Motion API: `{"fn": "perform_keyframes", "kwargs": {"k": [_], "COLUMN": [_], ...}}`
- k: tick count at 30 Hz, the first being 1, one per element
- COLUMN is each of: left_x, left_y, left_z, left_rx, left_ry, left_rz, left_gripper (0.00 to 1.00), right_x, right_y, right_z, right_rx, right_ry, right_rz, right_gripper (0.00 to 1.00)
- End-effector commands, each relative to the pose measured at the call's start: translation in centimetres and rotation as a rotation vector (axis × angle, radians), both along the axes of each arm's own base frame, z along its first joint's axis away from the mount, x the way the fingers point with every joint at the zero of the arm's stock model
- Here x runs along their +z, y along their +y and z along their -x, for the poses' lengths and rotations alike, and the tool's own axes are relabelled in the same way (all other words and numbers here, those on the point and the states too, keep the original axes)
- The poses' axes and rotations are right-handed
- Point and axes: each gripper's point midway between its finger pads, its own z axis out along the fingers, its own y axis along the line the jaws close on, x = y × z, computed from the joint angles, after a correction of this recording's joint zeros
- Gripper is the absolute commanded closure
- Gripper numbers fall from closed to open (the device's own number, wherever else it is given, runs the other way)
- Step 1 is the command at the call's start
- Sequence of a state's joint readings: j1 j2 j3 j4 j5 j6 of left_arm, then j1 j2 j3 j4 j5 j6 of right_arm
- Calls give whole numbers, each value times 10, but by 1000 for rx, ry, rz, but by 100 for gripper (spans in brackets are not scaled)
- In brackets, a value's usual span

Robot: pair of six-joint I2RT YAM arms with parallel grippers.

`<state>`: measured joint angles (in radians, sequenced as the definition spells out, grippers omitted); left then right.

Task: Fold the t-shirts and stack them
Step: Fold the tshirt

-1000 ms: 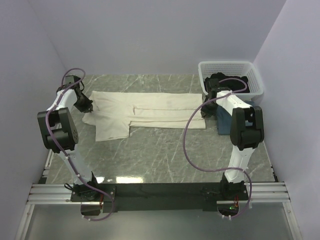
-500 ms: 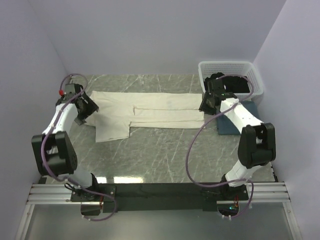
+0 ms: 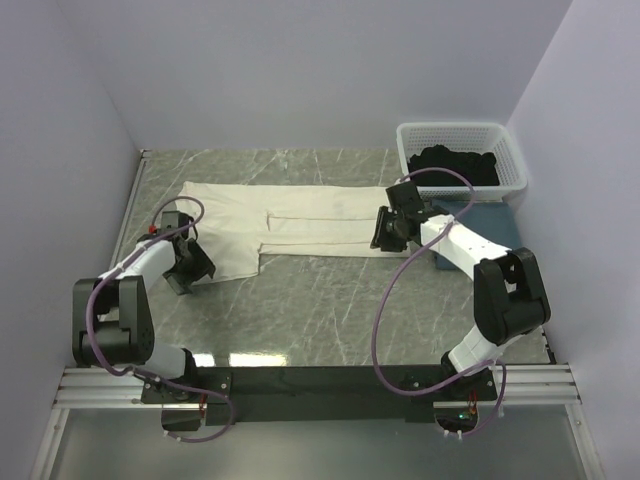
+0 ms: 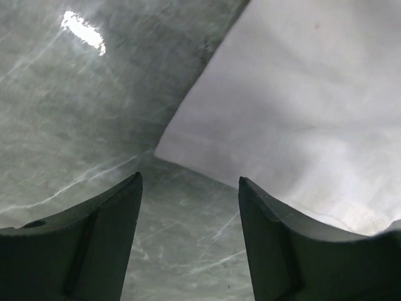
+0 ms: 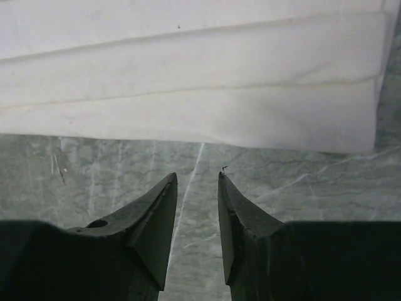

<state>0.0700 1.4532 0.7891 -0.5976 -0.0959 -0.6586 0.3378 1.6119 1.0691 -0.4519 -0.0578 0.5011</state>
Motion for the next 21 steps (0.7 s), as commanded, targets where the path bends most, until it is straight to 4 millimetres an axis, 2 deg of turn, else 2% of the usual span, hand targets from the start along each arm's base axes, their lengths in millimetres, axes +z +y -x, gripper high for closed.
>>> {"fn": "perform_keyframes", "kwargs": {"k": [1,11,14,18,20,21], "left_x": [-2,-5,-9,-10,-5,1], "left_y": [2,7,3,-3,-6,-7], "left_z": [-15,-34,-36,-35,-38,-41], "left_rx": [0,-25,-43,-69,-76,-79], "left_ry": [-44,-46,-38,-29,-46,-64], "left_rz": [-33,-79,-75,-65,-54,-49], "left_gripper": [33,35,46,72,83,91], "right_x": [11,8,8,8,9,11], "right_y": [10,10,7,4,5,4], "right_z": [-4,5,6,7,7,6], "right_rx": [16,22,10,-1,-1,-5], "right_ry": [-57,-52,-57,-58,-58,-63], "right_rz": [-42,-46,-40,-30,-29,-30], "right_gripper": [60,60,61,60,61,61]}}
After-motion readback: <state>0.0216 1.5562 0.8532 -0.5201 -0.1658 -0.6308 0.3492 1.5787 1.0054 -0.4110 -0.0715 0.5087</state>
